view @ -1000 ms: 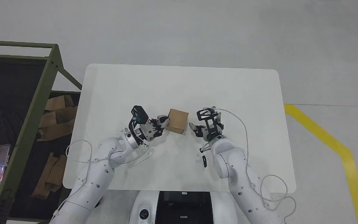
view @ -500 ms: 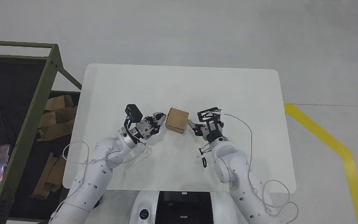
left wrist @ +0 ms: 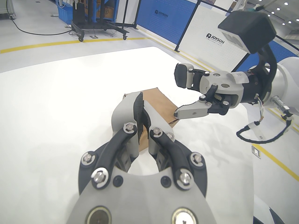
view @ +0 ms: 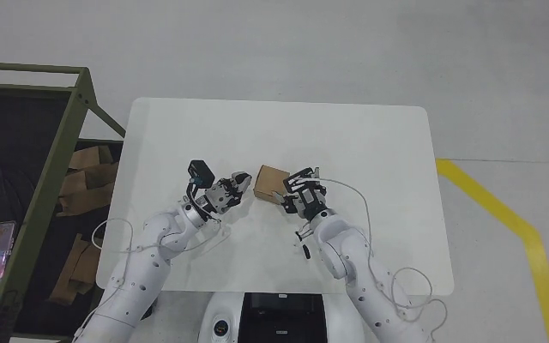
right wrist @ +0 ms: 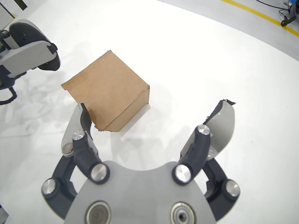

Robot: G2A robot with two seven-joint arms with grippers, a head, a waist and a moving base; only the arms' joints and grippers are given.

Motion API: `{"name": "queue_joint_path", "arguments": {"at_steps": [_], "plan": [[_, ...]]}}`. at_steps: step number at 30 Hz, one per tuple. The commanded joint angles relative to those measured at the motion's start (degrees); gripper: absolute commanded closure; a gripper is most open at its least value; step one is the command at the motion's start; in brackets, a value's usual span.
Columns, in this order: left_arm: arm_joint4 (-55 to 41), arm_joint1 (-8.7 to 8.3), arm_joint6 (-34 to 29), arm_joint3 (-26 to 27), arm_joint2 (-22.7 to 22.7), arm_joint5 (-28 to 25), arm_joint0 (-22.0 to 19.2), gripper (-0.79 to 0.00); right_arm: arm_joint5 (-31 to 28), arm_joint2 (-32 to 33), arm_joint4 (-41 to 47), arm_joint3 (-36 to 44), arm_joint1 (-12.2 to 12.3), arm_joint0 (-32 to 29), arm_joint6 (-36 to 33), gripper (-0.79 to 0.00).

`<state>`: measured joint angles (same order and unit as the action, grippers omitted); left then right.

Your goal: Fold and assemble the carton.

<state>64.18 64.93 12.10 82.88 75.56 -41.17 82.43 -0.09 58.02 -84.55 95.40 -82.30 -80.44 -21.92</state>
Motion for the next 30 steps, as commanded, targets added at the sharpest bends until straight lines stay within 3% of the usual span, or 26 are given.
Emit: {"name": "queue_joint_path", "arguments": {"at_steps": [1, 10, 15, 22, 23, 25, 30], "plan": [[0.0, -0.02, 0.0, 0.1, 0.0, 0.1, 0.0, 0.000, -0.4, -0.1, -0.1, -0.2, 0.0, 0.3, -0.8, -0.785], [0.2, -0.13, -1.0, 0.0, -0.2, -0.4, -0.1, 0.000, -0.8, -0.3, -0.2, -0.8, 0.0, 0.9, -1.5, -0.785], [0.2, -0.26, -1.1, -0.3, 0.1, -0.7, -0.2, 0.000, -1.9, 0.5, -1.1, 1.0, 0.3, -0.1, 1.8, -0.785], [0.5, -0.68, -1.3, 0.9, 1.4, -1.7, 0.7, 0.000, -18.2, 5.3, 1.4, 3.0, 2.1, -1.2, 10.1, -0.785], [0.7, -0.73, -1.4, 1.2, 1.6, -1.5, 0.9, -0.031, -17.7, 5.9, 0.7, 3.4, 2.3, -1.7, 10.7, -0.785], [1.0, -0.82, -1.7, 1.8, 1.9, -0.9, 1.4, -0.785, -17.7, 5.9, 0.7, 3.4, 2.3, -1.7, 10.7, -0.785], [1.0, -0.87, -2.2, 2.1, 2.1, -0.1, 1.8, -0.785, -17.7, 5.9, 0.7, 3.4, 2.3, -1.7, 10.7, -0.785]]}}
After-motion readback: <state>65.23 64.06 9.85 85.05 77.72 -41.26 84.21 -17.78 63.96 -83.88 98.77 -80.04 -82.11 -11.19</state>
